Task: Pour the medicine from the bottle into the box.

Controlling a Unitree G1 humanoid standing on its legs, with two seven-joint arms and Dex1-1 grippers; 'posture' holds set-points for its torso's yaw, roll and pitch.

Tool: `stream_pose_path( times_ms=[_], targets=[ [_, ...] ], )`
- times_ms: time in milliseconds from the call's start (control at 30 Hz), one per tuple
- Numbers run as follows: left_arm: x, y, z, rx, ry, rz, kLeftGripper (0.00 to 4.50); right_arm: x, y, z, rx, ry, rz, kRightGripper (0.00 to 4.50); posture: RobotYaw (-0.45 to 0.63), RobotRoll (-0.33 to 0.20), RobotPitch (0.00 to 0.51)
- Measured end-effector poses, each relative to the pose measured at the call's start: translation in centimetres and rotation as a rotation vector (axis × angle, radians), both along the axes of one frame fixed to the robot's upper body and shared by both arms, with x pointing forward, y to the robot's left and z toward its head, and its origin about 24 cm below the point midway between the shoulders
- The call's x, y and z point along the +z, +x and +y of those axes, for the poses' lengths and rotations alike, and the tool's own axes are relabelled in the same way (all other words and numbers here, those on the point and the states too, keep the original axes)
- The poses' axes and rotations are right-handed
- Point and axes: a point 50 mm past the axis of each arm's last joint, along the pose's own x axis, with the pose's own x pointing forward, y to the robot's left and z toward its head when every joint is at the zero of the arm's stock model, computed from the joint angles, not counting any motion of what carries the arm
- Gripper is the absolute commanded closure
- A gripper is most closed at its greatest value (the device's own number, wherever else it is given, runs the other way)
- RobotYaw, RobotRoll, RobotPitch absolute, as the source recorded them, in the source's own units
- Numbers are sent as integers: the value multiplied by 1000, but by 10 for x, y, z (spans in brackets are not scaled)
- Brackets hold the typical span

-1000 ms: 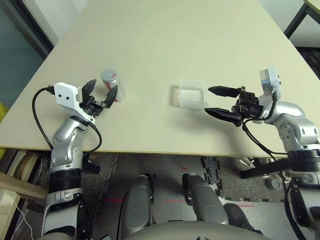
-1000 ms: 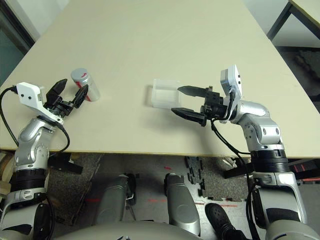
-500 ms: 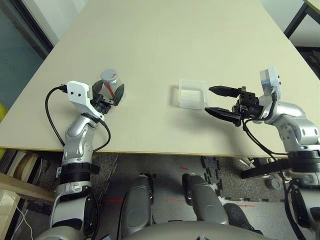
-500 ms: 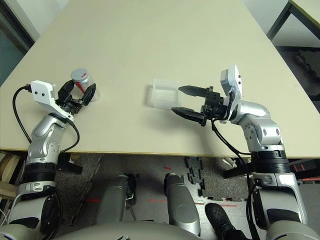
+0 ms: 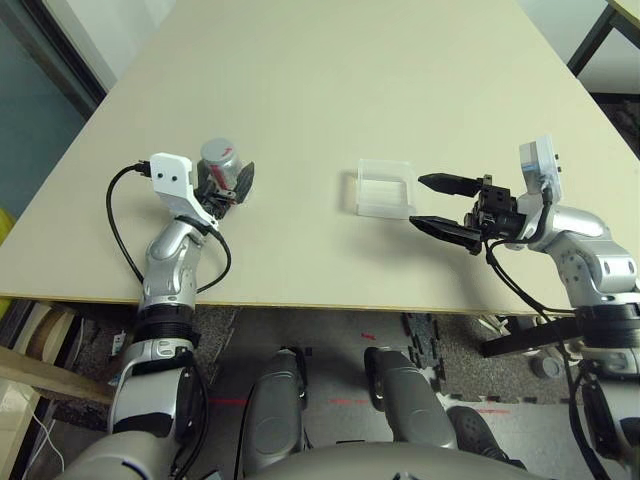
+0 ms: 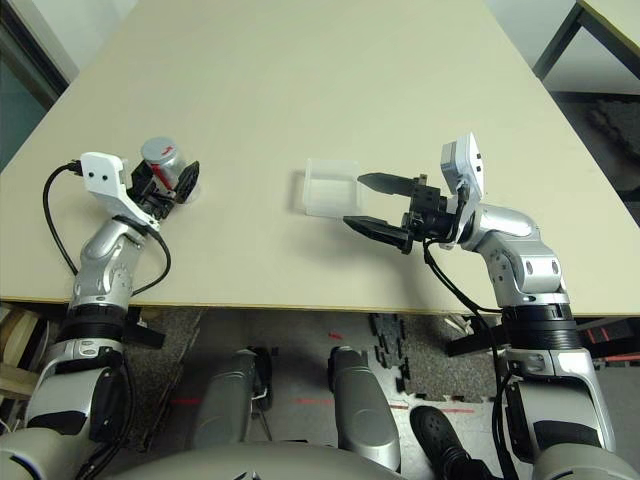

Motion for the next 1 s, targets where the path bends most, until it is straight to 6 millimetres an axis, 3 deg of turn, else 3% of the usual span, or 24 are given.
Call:
stream_pose_path(
  times_ms=[567, 667, 767, 800, 1000],
  targets=[
    [1, 11, -5, -12, 29, -2, 35, -2, -3, 1, -14, -3, -3, 0, -161, 0, 168],
    [3, 12, -8, -26, 42, -8, 624, -2, -4, 1, -16, -3, -2, 0, -161, 0, 170],
    [5, 13, -8, -29, 47, -16, 1716, -3, -4, 0, -18, -3, 1, 0, -162, 0, 170],
    [4, 13, -9, -33, 48, -13, 1861, -3, -4, 0, -18, -3, 1, 0, -162, 0, 171],
    [4, 13, -9, -40, 50, -13, 1860, -5, -5, 0, -21, -4, 7, 0, -165, 0, 172]
  ],
)
